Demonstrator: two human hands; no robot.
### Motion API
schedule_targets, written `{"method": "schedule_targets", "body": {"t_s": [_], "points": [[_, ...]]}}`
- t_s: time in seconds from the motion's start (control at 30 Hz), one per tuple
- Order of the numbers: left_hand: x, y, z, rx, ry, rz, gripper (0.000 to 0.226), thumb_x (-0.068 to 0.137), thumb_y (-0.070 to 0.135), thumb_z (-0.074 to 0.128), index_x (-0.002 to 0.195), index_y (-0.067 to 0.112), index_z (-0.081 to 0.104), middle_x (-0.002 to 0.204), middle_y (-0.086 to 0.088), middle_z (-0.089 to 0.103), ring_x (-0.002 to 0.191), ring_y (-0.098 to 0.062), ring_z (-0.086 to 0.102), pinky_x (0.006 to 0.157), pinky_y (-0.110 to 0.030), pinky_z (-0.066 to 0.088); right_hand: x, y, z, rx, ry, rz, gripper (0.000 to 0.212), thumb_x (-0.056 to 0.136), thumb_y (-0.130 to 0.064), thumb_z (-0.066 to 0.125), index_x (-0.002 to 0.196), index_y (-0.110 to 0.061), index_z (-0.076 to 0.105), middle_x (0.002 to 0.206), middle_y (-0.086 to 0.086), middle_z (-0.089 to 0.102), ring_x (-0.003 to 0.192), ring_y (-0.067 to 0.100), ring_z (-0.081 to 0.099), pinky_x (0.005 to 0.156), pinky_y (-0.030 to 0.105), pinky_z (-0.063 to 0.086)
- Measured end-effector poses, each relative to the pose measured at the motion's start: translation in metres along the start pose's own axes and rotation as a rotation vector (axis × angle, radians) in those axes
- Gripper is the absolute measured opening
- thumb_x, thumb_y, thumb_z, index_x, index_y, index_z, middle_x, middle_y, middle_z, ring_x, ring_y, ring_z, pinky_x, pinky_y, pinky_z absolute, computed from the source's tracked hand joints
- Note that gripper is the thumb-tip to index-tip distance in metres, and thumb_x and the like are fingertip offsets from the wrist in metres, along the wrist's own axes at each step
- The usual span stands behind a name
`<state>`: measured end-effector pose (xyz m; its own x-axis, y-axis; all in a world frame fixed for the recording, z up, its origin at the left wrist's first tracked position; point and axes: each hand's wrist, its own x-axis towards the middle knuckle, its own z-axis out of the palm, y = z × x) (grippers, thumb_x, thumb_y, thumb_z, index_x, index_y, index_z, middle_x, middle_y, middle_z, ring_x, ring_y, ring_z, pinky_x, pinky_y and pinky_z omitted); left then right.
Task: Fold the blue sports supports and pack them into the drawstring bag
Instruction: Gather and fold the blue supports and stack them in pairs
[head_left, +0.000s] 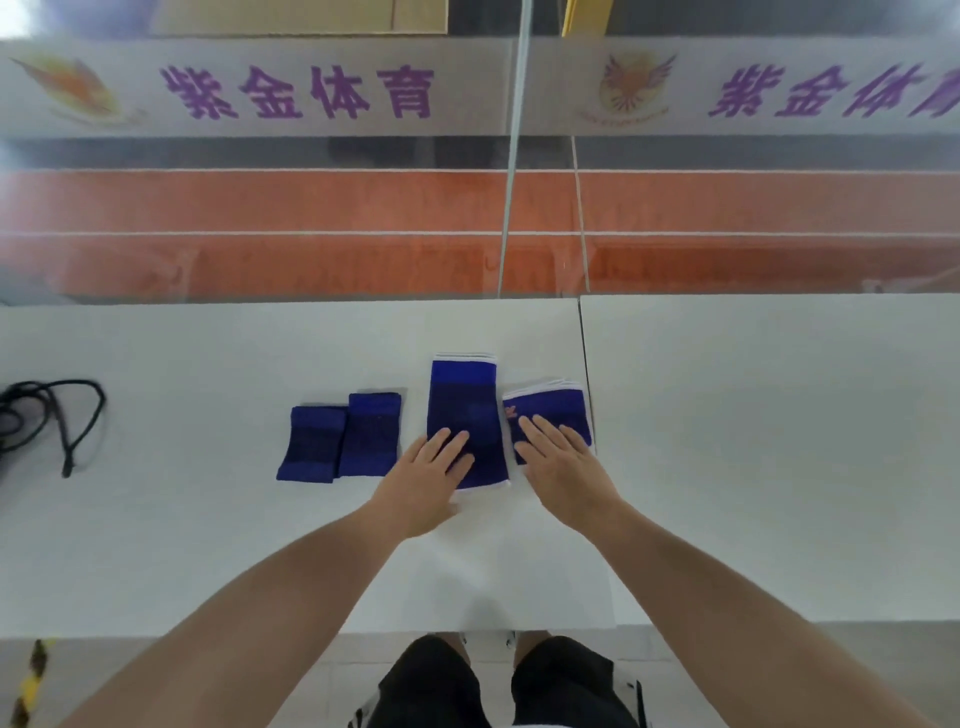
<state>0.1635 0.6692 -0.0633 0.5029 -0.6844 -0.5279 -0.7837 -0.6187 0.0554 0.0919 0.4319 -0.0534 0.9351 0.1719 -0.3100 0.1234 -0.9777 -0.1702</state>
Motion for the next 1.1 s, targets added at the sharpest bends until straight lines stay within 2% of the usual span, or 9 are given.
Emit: {"method": "schedule_targets", "body": {"t_s": [0.23, 0.4, 0.5, 0.63, 0.73, 0.83, 0.9, 0.97, 1.1], "points": [[0.008, -0.004, 0.009, -0.017, 0.164, 0.043, 0.034, 0.095, 0.028, 0.058, 0.125, 0.012, 0.059, 0.156, -0.017, 0.038, 0.143, -0.039, 0.035, 0.114, -0.050, 0.036, 0.007, -0.040, 0.012, 0.072, -0.140, -0.029, 0.057, 0.101, -0.040, 0.051, 0.152, -0.021, 0.035, 0.166, 0.000, 0.017, 0.154, 0.018, 0.010, 0.124, 0.041, 0.014], [0.005, -0.011, 0.012, -0.117, 0.339, 0.109, 0.035, 0.092, 0.026, 0.054, 0.119, 0.007, 0.068, 0.141, -0.011, 0.058, 0.133, -0.029, 0.052, 0.113, -0.046, 0.037, 0.011, -0.048, 0.017, -0.006, -0.064, -0.009, 0.044, 0.094, -0.034, 0.061, 0.135, -0.019, 0.054, 0.162, 0.005, 0.029, 0.151, 0.023, 0.022, 0.118, 0.043, 0.027], [-0.016, -0.020, 0.018, -0.243, 0.329, 0.236, 0.040, 0.092, 0.031, 0.055, 0.124, 0.010, 0.065, 0.148, -0.006, 0.051, 0.141, -0.023, 0.043, 0.120, -0.042, 0.029, 0.012, -0.053, 0.012, 0.105, -0.084, -0.025, 0.038, 0.093, -0.026, 0.063, 0.129, -0.016, 0.059, 0.157, 0.005, 0.039, 0.144, 0.023, 0.038, 0.114, 0.038, 0.036], [-0.040, -0.036, 0.026, -0.332, 0.036, 0.179, 0.072, 0.093, 0.053, 0.052, 0.155, 0.028, 0.025, 0.165, 0.012, 0.013, 0.152, -0.008, 0.008, 0.123, -0.034, 0.010, 0.005, -0.057, -0.005, 0.469, -0.215, 0.158, 0.056, 0.094, -0.027, 0.064, 0.146, -0.018, 0.044, 0.141, 0.002, 0.056, 0.123, 0.023, 0.056, 0.104, 0.034, 0.047], [-0.043, -0.037, 0.030, -0.419, 0.060, 0.179, 0.061, 0.099, 0.040, 0.052, 0.155, 0.028, 0.029, 0.163, 0.011, 0.024, 0.150, -0.008, 0.018, 0.123, -0.035, 0.021, 0.001, -0.056, -0.010, 0.469, -0.212, 0.171, 0.045, 0.092, -0.031, 0.064, 0.134, -0.018, 0.055, 0.130, 0.000, 0.062, 0.117, 0.022, 0.058, 0.100, 0.034, 0.049], [-0.044, -0.028, 0.028, -0.687, 0.104, 0.045, 0.041, 0.102, 0.027, 0.051, 0.143, 0.026, 0.049, 0.146, 0.003, 0.054, 0.134, -0.016, 0.049, 0.110, -0.035, 0.042, 0.000, -0.057, -0.007, 0.586, -0.158, 0.238, 0.028, 0.090, -0.028, 0.067, 0.114, -0.019, 0.057, 0.111, -0.004, 0.067, 0.101, 0.020, 0.063, 0.090, 0.036, 0.053], [-0.044, -0.022, 0.023, -0.888, 0.142, -0.092, 0.024, 0.103, 0.029, 0.048, 0.124, 0.030, 0.059, 0.112, 0.003, 0.069, 0.098, -0.019, 0.065, 0.084, -0.032, 0.050, 0.001, -0.059, -0.003, 0.757, -0.099, 0.368, 0.024, 0.092, -0.026, 0.068, 0.109, -0.020, 0.051, 0.100, -0.004, 0.066, 0.091, 0.018, 0.064, 0.085, 0.038, 0.056], [-0.041, -0.019, 0.015, -0.992, 0.177, -0.251, 0.023, 0.104, 0.033, 0.044, 0.118, 0.024, 0.060, 0.092, 0.002, 0.067, 0.076, -0.017, 0.060, 0.069, -0.028, 0.043, 0.005, -0.063, -0.003, 0.892, -0.038, 0.503, 0.027, 0.093, -0.029, 0.068, 0.113, -0.022, 0.051, 0.104, -0.006, 0.065, 0.095, 0.015, 0.063, 0.085, 0.036, 0.056], [-0.029, -0.017, 0.002, -1.047, 0.181, -0.434, 0.032, 0.105, 0.037, 0.040, 0.122, 0.016, 0.057, 0.087, -0.001, 0.064, 0.074, -0.019, 0.058, 0.065, -0.031, 0.040, 0.015, -0.069, -0.005, 0.956, -0.015, 0.583, 0.024, 0.094, -0.030, 0.065, 0.116, -0.022, 0.059, 0.102, -0.009, 0.065, 0.095, 0.013, 0.062, 0.082, 0.028, 0.051]]}}
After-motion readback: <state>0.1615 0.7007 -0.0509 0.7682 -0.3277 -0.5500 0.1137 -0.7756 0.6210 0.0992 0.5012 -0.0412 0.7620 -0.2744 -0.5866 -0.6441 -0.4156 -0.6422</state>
